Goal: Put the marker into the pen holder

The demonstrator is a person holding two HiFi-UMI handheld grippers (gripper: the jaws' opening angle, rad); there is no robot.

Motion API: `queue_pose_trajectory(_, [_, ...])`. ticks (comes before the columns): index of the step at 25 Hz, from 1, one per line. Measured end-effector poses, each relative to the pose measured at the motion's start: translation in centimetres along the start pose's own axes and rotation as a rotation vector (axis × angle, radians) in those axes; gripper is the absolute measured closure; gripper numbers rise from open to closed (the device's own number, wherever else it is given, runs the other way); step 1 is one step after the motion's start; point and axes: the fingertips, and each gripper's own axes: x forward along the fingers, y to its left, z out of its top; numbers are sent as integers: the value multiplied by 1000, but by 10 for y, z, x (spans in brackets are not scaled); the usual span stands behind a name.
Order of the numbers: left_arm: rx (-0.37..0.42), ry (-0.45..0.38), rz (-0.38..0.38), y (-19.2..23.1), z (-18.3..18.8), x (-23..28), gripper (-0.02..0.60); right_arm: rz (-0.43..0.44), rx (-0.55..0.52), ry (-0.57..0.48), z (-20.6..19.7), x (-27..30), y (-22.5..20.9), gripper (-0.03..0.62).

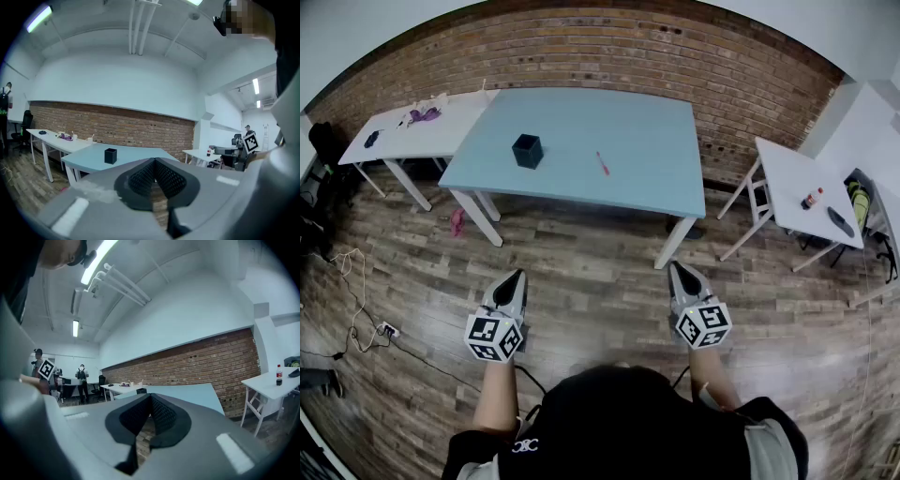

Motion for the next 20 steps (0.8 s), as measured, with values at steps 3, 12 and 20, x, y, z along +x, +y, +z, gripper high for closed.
queue_pose_trajectory(3, [-8,6,-10,-4,-6,-1,575,12,-8,6,-3,-2,4,588])
queue_pose_trajectory(12, [-21,23,-28,-5,-17,-4,575,36,8,37,-16,-9,19,586])
queue_pose_trajectory(20, [-24,43,-50,9,-21,-4,575,1,-1,51,-23,-4,30,586])
